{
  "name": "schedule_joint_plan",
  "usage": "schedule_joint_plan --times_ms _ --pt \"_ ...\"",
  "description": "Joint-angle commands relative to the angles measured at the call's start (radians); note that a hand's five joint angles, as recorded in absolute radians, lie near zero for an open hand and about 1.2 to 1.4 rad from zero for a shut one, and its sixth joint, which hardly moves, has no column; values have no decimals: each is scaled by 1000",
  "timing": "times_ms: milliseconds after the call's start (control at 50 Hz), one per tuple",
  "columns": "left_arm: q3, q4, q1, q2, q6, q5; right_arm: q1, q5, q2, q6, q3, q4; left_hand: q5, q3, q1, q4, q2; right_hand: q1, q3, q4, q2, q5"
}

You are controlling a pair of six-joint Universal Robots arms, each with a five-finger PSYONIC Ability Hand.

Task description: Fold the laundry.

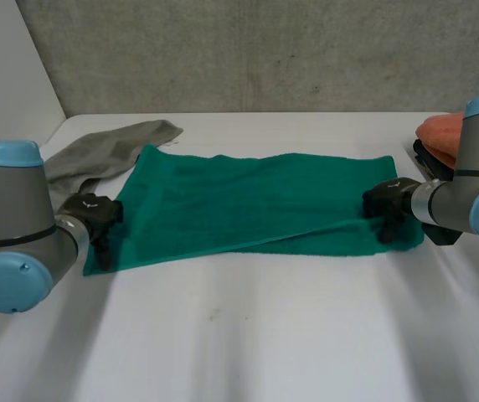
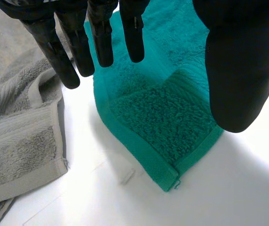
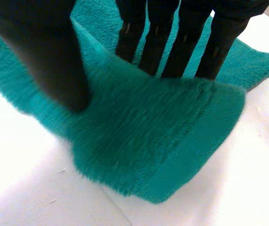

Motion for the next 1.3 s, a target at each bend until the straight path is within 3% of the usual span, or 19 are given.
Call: schedule_joint_plan --times_ms 20,140,280,420,600,680,740,960,1100,1140,1300 --pt "-15 1 7 19 -2 1 -9 7 -82 38 71 -83 50 55 58 52 55 420 385 388 375 390" --pt "-28 5 6 35 -2 3 -34 -3 -294 57 321 -265 30 35 37 32 35 420 385 388 375 390" --pt "-35 16 1 27 4 11 -34 -8 -409 23 515 -416 6 11 14 8 11 420 385 388 375 390" --pt "-58 16 9 21 21 24 -47 -16 -440 -40 616 -396 47 52 55 49 52 420 385 388 375 390" --pt "-99 42 18 16 49 124 -70 -62 -510 -43 737 -418 455 460 462 457 460 420 385 388 375 390" --pt "-93 57 24 1 52 133 -69 -69 -510 -29 751 -433 438 443 446 440 443 420 385 388 375 390" --pt "-84 73 23 -17 58 133 -69 -72 -509 -24 762 -435 297 303 305 299 302 420 385 388 375 390" --pt "-50 139 10 -76 116 135 -64 -72 -515 -23 797 -473 311 317 319 313 316 420 385 388 375 390" --pt "-7 159 0 -105 121 141 -66 -74 -523 -24 814 -487 631 636 639 633 636 420 385 388 375 390" --pt "5 165 0 -117 126 146 -67 -75 -533 -26 823 -487 1003 1008 1010 1004 1007 420 385 388 375 390" --pt "-21 156 7 -27 126 115 -75 -88 -616 -46 877 -485 1004 1009 1012 1006 1009 420 385 388 375 390"
